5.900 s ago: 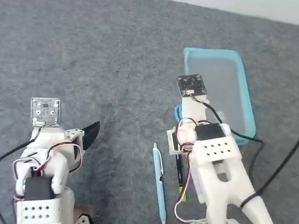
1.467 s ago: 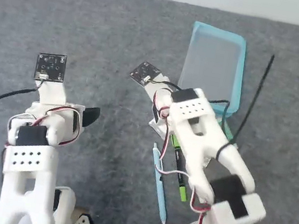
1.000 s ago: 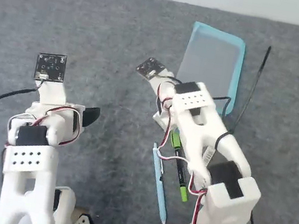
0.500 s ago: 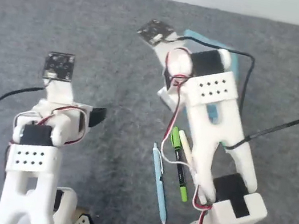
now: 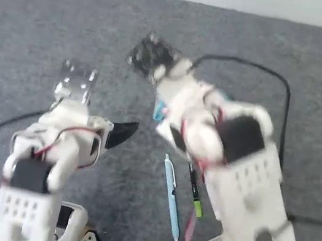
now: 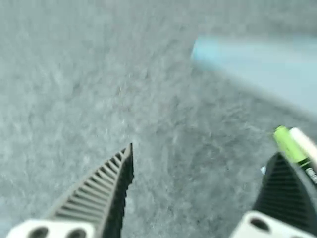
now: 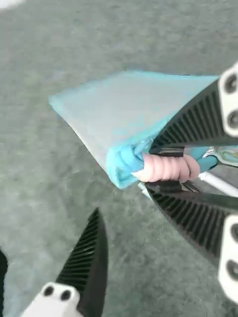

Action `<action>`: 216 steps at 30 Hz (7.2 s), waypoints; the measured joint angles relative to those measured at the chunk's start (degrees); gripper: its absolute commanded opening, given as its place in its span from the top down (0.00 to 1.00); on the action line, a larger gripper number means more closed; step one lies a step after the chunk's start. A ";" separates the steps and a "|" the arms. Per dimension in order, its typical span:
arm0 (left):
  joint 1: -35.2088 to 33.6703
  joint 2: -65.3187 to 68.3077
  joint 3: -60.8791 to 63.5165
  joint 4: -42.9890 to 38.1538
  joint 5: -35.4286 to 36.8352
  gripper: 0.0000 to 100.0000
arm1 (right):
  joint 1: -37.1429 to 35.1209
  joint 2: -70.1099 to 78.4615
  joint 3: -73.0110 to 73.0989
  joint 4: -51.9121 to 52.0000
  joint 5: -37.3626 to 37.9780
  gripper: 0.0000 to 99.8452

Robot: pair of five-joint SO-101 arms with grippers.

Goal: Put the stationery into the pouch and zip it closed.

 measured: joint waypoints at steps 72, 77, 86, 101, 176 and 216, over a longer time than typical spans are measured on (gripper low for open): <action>1.85 -12.84 23.74 -22.68 -1.76 0.88 | 2.99 -17.32 27.25 -2.64 2.99 0.99; -0.26 -12.84 23.74 -22.68 -1.67 0.88 | 8.00 -17.32 28.13 -2.73 4.75 0.99; -4.13 -12.75 23.74 -22.07 -0.18 0.88 | 5.80 -17.32 30.77 -5.27 3.08 0.87; -8.00 -12.75 23.74 -21.36 0.88 0.87 | 1.58 -17.41 29.19 -1.49 -4.84 0.71; -57.32 22.24 -8.62 -23.03 -21.71 0.76 | -23.65 50.46 6.07 -21.01 -33.93 0.72; -1.23 18.90 -9.76 3.60 -12.75 0.71 | 8.09 -4.04 17.67 -1.14 -1.93 0.99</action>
